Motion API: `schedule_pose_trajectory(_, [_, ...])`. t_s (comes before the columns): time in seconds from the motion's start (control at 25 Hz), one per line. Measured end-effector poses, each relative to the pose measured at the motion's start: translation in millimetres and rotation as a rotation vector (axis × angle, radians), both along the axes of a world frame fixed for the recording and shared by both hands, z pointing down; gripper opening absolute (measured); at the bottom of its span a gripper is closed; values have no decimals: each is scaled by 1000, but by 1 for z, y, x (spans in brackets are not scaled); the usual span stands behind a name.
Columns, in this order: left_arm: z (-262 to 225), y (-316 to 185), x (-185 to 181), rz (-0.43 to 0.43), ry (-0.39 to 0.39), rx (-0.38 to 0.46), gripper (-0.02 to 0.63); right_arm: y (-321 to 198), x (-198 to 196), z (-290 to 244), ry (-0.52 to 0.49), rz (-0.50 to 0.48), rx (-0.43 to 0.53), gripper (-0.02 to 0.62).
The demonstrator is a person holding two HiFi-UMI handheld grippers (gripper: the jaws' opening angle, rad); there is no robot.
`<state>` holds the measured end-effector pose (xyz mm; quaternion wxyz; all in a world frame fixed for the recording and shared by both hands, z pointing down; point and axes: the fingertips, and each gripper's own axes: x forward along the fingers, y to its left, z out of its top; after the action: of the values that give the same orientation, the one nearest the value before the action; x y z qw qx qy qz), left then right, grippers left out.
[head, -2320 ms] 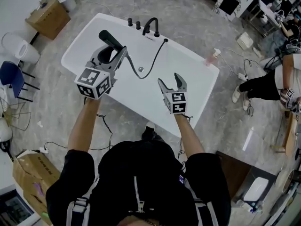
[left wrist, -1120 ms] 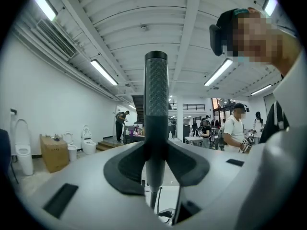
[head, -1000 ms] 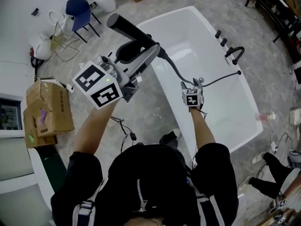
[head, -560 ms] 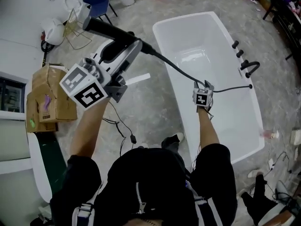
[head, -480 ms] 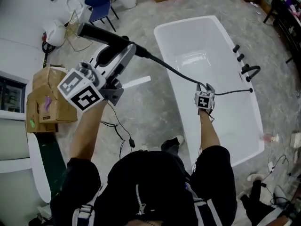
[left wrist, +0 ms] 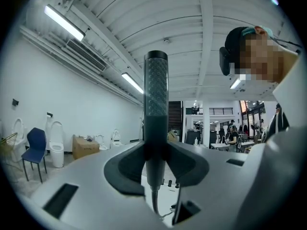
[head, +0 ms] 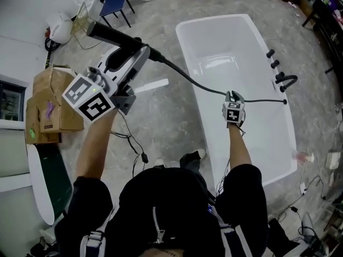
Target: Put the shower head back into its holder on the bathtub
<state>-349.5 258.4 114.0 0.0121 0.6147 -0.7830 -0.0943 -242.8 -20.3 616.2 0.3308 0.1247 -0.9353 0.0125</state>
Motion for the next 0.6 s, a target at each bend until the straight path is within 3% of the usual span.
schedule_pose_trajectory(0.08, [-1, 0, 0, 10, 6, 6, 152, 28, 0, 13, 25, -91, 5, 120])
schedule_pose_trajectory(0.2, [-5, 2, 2, 21, 18, 13, 152, 59, -6, 25, 64, -182, 51, 250])
schedule_pose_trajectory(0.32, [-7, 1, 6, 17, 9, 9, 152, 60, -16, 27, 87, -190, 97, 256])
schedule_pose_trajectory(0.48, [-17, 11, 3, -7, -1, 18, 152, 40, -24, 35, 121, -117, 84, 255])
schedule_pose_trajectory(0.6, [-19, 19, 2, -26, 7, 28, 152, 20, -29, 36, 104, -57, 63, 209])
